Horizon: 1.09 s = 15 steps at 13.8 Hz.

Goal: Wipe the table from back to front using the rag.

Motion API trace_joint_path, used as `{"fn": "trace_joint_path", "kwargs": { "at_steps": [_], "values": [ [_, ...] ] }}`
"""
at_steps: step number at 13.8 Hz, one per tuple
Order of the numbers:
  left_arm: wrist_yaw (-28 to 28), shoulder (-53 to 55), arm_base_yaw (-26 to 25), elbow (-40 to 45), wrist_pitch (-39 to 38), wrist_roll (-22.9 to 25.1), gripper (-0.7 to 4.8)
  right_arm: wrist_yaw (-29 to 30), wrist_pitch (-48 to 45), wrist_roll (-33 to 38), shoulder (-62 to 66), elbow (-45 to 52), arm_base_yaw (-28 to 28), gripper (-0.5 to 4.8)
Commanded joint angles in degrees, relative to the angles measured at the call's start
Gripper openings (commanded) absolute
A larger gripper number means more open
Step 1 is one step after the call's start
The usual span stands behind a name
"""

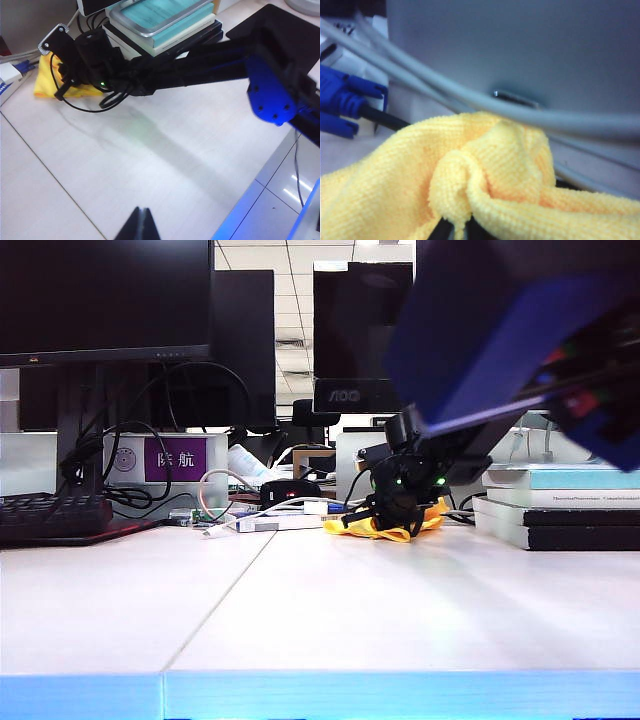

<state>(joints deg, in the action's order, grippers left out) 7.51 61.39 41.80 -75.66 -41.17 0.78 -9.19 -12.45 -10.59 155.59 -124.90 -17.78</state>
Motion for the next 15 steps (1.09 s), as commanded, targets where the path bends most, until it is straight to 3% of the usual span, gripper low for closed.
{"fn": "trace_joint_path", "kwargs": {
  "at_steps": [1, 9, 10, 11, 15],
  "values": [
    [0.3, -0.1, 0.0, -0.3, 0.5, -0.2, -0.05, 0.3, 5.3, -0.5, 3.1, -3.4, 0.1, -0.02],
    [0.5, -0.1, 0.0, -0.3, 0.5, -0.3, -0.05, 0.3, 9.8, -1.7, 4.3, -6.2, 0.3, 0.05],
    [0.5, -0.1, 0.0, -0.3, 0.5, -0.3, -0.06, 0.3, 10.9, -1.7, 3.8, -6.2, 0.2, 1.07],
    [0.5, -0.1, 0.0, -0.3, 0.5, -0.3, -0.06, 0.3, 12.2, -1.7, 2.9, -6.3, 0.0, 3.32],
    [0.5, -0.1, 0.0, -0.3, 0.5, -0.3, -0.05, 0.4, 15.8, -2.6, 0.6, -6.3, -0.7, 3.32]
  ]
}}
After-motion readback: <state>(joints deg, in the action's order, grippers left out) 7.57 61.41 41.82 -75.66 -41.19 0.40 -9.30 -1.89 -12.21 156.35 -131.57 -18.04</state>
